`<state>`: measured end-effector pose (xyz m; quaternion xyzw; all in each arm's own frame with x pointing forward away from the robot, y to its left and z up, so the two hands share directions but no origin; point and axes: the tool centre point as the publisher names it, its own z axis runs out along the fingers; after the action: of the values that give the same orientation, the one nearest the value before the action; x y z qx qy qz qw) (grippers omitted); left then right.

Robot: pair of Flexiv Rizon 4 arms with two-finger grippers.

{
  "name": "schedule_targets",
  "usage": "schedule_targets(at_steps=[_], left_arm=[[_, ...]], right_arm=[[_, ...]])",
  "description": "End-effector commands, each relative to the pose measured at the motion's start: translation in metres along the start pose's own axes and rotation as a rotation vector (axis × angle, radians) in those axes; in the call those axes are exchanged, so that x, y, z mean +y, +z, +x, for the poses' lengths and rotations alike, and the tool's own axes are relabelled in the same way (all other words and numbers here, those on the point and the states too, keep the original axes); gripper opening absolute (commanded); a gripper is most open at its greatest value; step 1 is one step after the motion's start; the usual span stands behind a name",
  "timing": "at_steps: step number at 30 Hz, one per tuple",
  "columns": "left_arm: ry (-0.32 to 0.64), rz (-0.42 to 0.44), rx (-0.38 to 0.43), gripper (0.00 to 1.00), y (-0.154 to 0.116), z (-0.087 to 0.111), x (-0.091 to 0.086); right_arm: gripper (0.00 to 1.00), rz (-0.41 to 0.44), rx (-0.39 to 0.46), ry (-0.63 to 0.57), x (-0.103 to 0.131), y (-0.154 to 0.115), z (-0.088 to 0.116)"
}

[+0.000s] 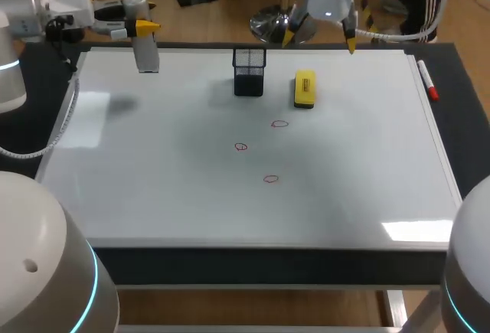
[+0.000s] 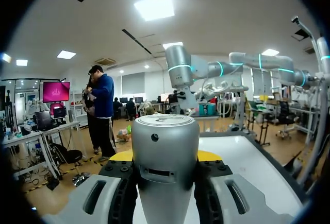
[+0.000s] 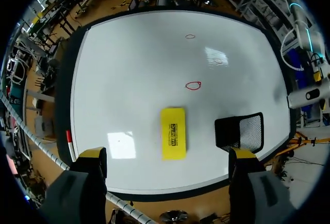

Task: Pick up the inspection probe, press it on each red-marked spot on the whiteboard one by one, put down the probe, pick up the eraser, and wipe off all the red marks.

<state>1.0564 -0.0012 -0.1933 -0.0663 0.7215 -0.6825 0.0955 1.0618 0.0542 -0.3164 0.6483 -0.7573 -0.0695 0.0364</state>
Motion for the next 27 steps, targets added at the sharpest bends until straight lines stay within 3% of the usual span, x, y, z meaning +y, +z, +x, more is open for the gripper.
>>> schedule_targets(at_steps=[1, 2, 3, 4, 5, 27], left_arm=[[0.001, 0.0, -0.001, 0.0, 0.0, 0.0, -0.001], [0.001, 0.0, -0.001, 0.0, 0.0, 0.0, -0.001], [0.001, 0.0, -0.001, 0.0, 0.0, 0.0, -0.001], [0.001, 0.0, -0.001, 0.0, 0.0, 0.0, -0.001], [0.001, 0.0, -0.001, 0.0, 0.0, 0.0, -0.001], [0.001, 0.0, -0.001, 0.0, 0.0, 0.0, -0.001]], right_arm=[[1.0, -0.018, 0.02, -0.015, -0.005, 0.018, -0.003], [1.0, -0.018, 0.021, -0.005, -0.005, 0.021, -0.004], [0.9, -0.013, 0.012, -0.006, -0.005, 0.024, -0.004], [0.9, -0.013, 0.007, -0.006, -0.005, 0.027, -0.003], [1.0, -0.013, 0.007, -0.004, -0.005, 0.031, -0.004], [1.0, -0.023, -0.008, -0.046, -0.003, 0.076, -0.003]])
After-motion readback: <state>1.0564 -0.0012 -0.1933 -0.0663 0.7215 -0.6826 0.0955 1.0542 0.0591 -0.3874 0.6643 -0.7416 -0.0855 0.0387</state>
